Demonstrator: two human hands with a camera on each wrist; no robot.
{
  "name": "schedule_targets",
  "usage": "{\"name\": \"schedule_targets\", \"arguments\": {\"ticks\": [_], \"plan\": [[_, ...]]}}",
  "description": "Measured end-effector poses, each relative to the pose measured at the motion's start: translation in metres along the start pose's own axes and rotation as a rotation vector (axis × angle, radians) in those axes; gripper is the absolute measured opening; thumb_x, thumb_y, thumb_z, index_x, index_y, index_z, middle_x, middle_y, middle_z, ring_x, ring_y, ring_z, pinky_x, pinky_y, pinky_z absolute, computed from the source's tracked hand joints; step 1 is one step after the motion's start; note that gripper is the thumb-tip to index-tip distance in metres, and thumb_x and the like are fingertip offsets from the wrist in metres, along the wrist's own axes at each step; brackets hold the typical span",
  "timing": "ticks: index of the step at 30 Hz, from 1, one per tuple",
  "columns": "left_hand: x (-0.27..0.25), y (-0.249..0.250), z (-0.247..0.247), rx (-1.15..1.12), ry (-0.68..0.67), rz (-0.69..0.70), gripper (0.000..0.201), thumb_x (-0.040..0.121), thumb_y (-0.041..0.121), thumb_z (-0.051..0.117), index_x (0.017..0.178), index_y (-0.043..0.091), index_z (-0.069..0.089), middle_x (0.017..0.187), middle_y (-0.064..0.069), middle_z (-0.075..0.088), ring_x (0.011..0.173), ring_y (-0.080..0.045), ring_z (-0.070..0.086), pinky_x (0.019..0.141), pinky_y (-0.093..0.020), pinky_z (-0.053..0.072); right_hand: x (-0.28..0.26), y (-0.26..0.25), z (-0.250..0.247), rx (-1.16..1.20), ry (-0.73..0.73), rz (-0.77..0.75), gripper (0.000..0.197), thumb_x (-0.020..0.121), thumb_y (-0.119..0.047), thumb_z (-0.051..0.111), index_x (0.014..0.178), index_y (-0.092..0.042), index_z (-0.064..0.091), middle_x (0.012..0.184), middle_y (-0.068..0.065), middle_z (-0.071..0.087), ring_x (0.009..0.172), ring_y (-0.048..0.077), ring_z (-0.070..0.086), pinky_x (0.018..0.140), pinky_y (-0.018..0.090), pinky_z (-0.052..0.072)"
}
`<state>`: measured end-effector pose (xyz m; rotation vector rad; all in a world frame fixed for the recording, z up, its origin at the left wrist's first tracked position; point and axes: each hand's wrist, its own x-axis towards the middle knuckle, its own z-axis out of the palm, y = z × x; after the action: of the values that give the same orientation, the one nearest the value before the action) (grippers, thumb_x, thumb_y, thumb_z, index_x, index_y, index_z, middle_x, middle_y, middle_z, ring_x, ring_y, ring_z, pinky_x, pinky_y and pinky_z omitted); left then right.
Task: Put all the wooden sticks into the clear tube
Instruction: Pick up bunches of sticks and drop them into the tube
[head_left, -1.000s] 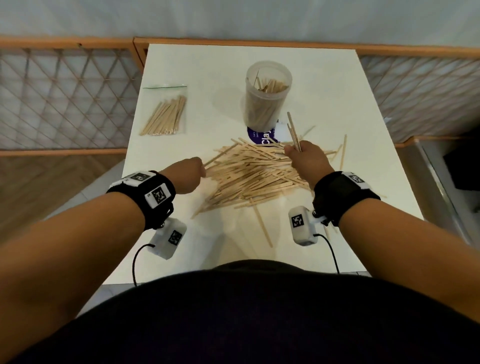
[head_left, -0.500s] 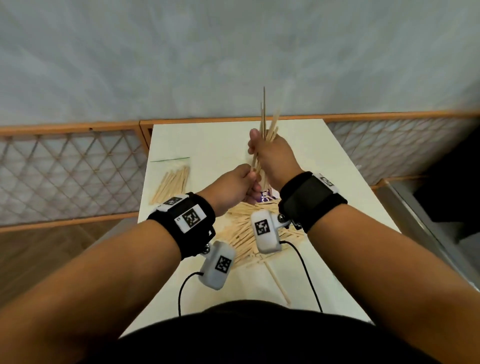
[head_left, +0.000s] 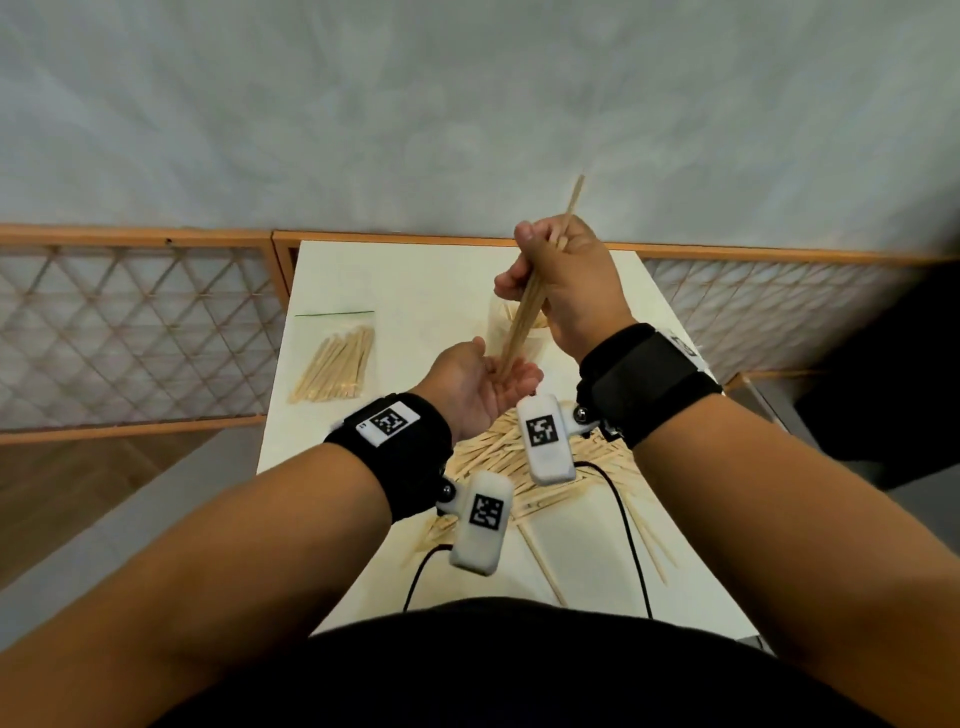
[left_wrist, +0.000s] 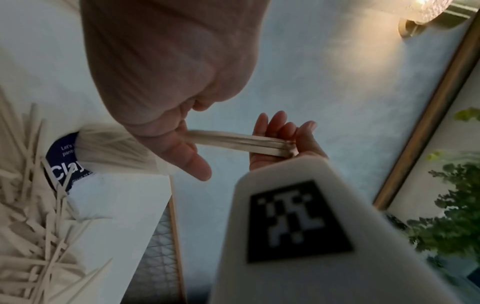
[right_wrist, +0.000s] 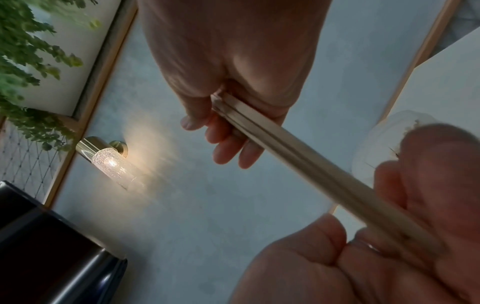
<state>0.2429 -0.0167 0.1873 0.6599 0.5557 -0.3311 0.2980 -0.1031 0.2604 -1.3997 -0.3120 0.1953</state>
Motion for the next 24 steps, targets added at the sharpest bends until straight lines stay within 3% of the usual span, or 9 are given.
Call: {"name": "schedule_targets", "arguments": {"ticks": [5,10,13,16,19,21,24], "plan": [[0.004,-0.003,0.010,0.001,0.030,0.028,0.049,0.104,0.026,0.021,0.090,-0.005,0.056,0.072,-0.015,0.058,0.050,-0.022,0.063,0.044,-0.026,0.052,0.001,-0.004,-0.011,-0.045,0.015,-0.013,0.015,0.100,-0.023,0.048,0.096,-0.010,0.055,0.066,0.010,0.054,0.059,0.028,0.062,0.076,0.052,0.055],[0.010,-0.002,0.026,-0.012,0.047,0.048,0.045,0.104,0.026,0.026,0.092,-0.004,0.057,0.074,-0.014,0.059,0.058,-0.023,0.067,0.049,-0.028,0.057,0.007,-0.003,-0.024,-0.239,-0.021,-0.050,0.035,0.103,-0.033,0.037,0.081,-0.010,0.052,0.068,0.008,0.056,0.065,0.024,0.060,0.068,0.035,0.054],[0.013,-0.004,0.032,0.153,0.007,0.087,0.045,0.104,0.035,0.030,0.089,0.001,0.056,0.076,-0.010,0.055,0.062,-0.020,0.061,0.051,-0.027,0.056,0.017,0.006,-0.038,-0.626,0.004,-0.217,0.035,0.102,-0.034,0.038,0.078,-0.012,0.049,0.065,-0.002,0.057,0.062,0.011,0.055,0.061,0.020,0.045],[0.017,-0.012,0.036,0.437,-0.121,0.157,0.043,0.098,0.048,0.037,0.091,0.009,0.052,0.074,-0.003,0.051,0.059,-0.014,0.053,0.054,-0.026,0.054,0.033,0.009,-0.057,-0.777,0.064,-0.284,0.039,0.102,-0.035,0.038,0.085,-0.002,0.051,0.064,-0.006,0.053,0.063,0.014,0.053,0.059,0.024,0.040],[0.021,-0.018,0.040,0.800,-0.158,0.289,0.028,0.101,0.036,0.038,0.092,0.011,0.047,0.078,-0.002,0.046,0.064,-0.013,0.050,0.058,-0.025,0.050,0.046,0.010,-0.072,-0.801,0.071,-0.215,0.039,0.102,-0.035,0.037,0.086,-0.003,0.052,0.065,-0.006,0.052,0.058,0.009,0.049,0.052,0.014,0.036],[0.026,-0.017,0.044,0.907,-0.132,0.356,0.021,0.103,0.028,0.037,0.092,0.012,0.046,0.081,-0.004,0.047,0.070,-0.015,0.051,0.059,-0.026,0.048,0.052,0.012,-0.080,-0.834,0.011,-0.140,0.035,0.102,-0.035,0.037,0.085,-0.008,0.052,0.067,-0.006,0.053,0.056,0.006,0.048,0.048,0.010,0.035],[0.032,-0.015,0.045,0.921,-0.129,0.357,0.014,0.103,0.024,0.036,0.100,0.015,0.046,0.079,-0.002,0.046,0.067,-0.014,0.046,0.055,-0.026,0.038,0.058,0.009,-0.092,-0.740,-0.183,0.035,0.028,0.100,-0.032,0.044,0.082,-0.013,0.054,0.069,-0.003,0.057,0.048,0.007,0.051,0.048,0.021,0.042]]}}
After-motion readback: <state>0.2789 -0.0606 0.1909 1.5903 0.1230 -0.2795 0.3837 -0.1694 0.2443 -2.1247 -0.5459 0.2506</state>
